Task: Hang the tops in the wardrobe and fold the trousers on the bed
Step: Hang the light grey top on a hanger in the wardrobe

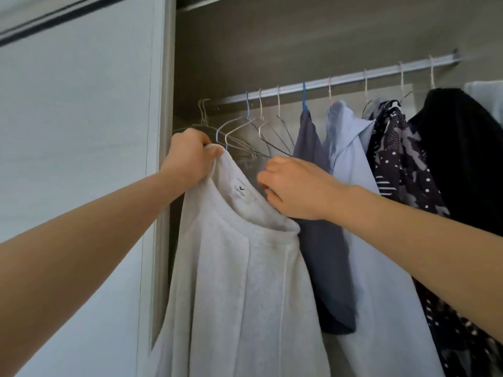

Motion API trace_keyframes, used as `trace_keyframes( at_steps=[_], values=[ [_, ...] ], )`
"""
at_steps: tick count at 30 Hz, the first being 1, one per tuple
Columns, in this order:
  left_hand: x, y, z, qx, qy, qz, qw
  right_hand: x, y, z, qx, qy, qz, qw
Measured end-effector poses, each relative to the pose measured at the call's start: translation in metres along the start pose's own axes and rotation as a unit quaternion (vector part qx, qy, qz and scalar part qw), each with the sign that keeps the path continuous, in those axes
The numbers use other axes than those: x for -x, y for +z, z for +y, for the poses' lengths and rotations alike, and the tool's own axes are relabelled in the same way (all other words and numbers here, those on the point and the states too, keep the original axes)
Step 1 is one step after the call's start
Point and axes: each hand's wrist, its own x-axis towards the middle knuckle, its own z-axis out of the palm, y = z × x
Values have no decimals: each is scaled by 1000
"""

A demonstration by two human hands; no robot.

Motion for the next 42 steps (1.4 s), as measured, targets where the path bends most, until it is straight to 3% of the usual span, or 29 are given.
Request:
trace_keyframes(
  at_steps=[8,15,22,28,32,35,40,42],
  values=[
    [-24,10,1,6,77,22,997,-35,7,37,48,43,-90,994],
    [-44,19,-1,13,91,8,996,-82,12,65,83,146,-59,984],
    [-42,19,-1,-53,141,-2,989,-147,29,72,-16,291,26,956],
    [-41,19,4,-52,150,-4,987,-179,47,83,-79,443,-41,892],
    [-45,16,3,-38,138,-2,990,-178,50,93,-179,475,-111,855],
    [-45,18,2,-39,144,0,989,-169,54,97,-254,481,-94,834],
    [-46,19,2,-41,152,9,987,-159,73,105,-431,534,-17,727],
    [-47,19,1,-57,169,21,984,-160,74,110,-444,521,18,729]
  ],
)
